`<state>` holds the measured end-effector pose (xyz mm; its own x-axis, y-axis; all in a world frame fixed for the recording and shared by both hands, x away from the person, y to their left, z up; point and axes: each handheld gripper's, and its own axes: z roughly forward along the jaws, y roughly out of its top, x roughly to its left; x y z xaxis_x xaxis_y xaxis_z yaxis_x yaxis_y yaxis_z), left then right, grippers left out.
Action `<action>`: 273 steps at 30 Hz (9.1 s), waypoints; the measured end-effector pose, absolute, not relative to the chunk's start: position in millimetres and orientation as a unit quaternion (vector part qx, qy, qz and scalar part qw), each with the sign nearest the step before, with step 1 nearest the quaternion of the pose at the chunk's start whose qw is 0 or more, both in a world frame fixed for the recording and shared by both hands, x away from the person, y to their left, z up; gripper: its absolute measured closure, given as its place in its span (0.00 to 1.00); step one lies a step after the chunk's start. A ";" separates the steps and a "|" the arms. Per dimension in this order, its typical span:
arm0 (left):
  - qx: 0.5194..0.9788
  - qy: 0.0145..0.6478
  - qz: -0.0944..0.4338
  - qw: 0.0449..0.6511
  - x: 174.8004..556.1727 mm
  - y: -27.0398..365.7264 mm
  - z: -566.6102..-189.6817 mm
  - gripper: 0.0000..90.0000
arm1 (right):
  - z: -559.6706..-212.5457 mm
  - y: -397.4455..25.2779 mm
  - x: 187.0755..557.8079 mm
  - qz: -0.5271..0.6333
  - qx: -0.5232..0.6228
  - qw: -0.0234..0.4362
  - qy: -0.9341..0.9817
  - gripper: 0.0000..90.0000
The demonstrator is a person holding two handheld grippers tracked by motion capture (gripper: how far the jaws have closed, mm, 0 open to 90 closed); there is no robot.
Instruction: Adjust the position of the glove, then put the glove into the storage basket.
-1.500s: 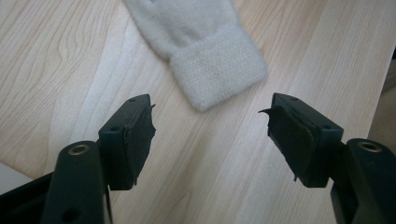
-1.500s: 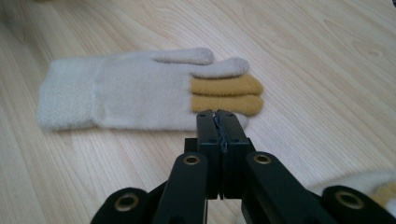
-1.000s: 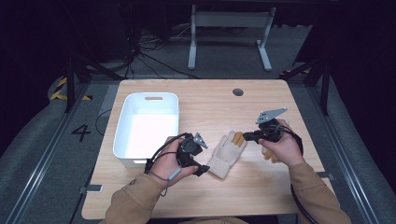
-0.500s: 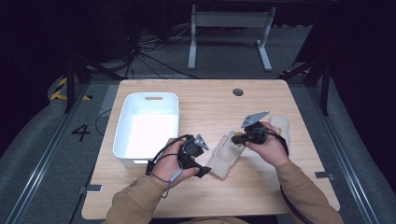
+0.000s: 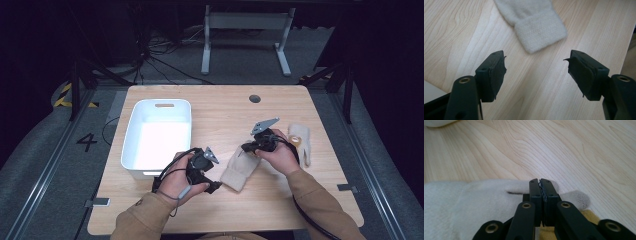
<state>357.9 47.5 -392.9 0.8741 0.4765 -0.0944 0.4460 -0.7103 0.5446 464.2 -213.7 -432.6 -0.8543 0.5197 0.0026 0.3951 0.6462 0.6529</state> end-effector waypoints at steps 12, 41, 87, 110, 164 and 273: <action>0.923 0.262 0.029 0.279 362.2 49.8 -394.9 0.33 | -437.8 -217.1 461.6 0.300 0.250 0.093 0.916 1.00; 0.918 0.245 0.030 0.309 380.8 39.2 -384.1 0.34 | -433.5 -235.5 414.7 0.242 0.249 0.068 0.936 1.00; 0.870 0.302 0.056 0.385 391.5 49.7 -377.6 0.34 | -420.7 -297.9 418.3 0.331 0.401 0.141 0.842 0.97; 0.879 0.292 0.059 0.372 394.4 43.3 -380.2 0.34 | -439.7 -318.6 422.1 0.298 0.442 0.136 0.835 0.97; 0.881 0.290 0.057 0.370 398.1 42.0 -380.1 0.34 | -431.8 -378.6 418.8 0.301 0.541 0.207 0.758 0.58; 0.894 0.235 0.033 0.379 372.1 44.9 -394.6 0.39 | -388.0 -256.8 367.3 0.395 0.217 0.083 0.889 0.89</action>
